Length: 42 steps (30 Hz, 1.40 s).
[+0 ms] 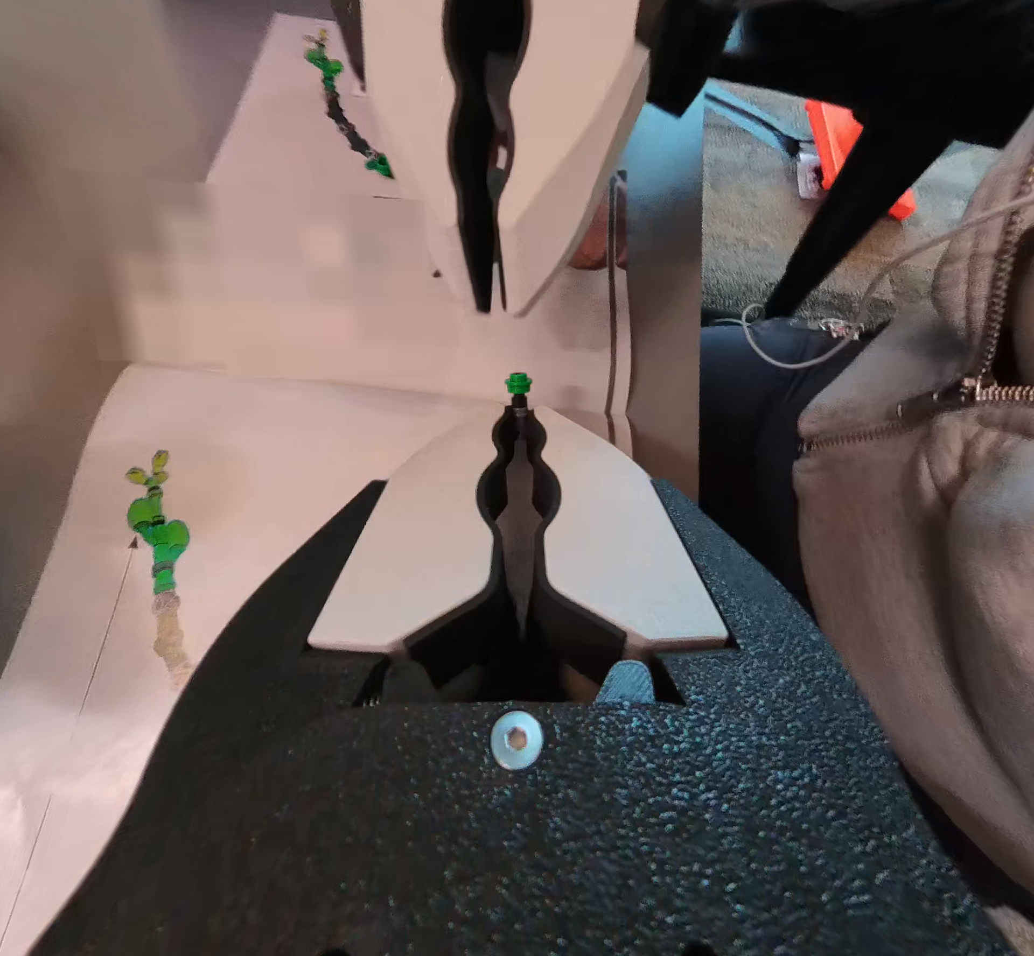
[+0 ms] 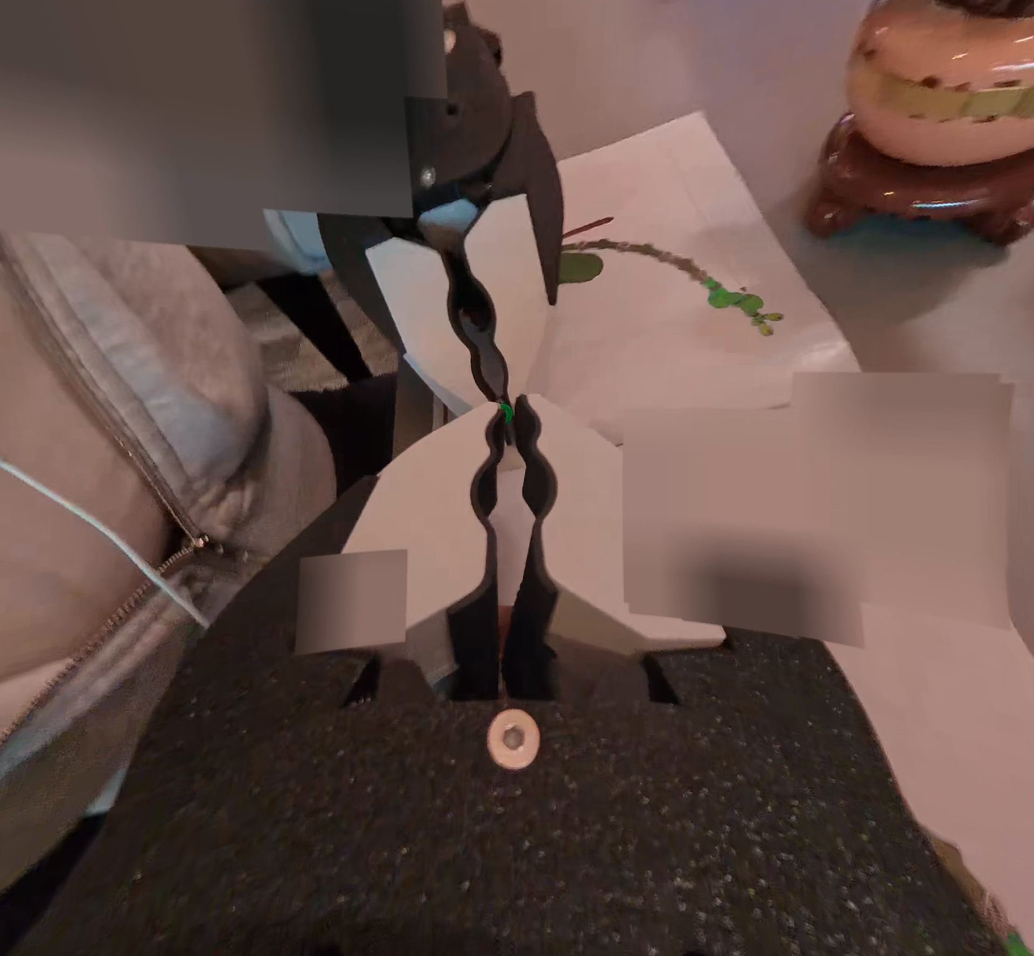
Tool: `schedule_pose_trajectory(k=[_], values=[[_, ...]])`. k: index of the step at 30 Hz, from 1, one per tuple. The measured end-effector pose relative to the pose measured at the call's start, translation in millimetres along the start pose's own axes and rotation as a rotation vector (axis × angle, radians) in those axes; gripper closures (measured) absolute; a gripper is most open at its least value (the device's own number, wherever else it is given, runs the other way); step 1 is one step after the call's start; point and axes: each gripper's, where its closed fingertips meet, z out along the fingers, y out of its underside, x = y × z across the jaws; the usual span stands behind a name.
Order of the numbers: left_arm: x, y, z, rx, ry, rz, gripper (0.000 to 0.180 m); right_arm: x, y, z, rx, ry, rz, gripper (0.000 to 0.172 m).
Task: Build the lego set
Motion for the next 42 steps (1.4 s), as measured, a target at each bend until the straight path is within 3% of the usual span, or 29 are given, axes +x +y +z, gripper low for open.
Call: schedule_pose_trajectory(k=[1, 7, 42], values=[[2, 1, 1, -0.012, 0.014, 0.007, 0.178, -1, 5, 4, -0.026, -0.019, -0.024, 0.168], [5, 3, 2, -0.029, 0.057, -0.019, 0.178, -5, 14, 12, 0.004, -0.088, -0.106, 0.167], [6, 6, 4, -0.061, 0.079, -0.039, 0.178, -4, 24, 25, -0.104, -0.041, -0.127, 0.168]])
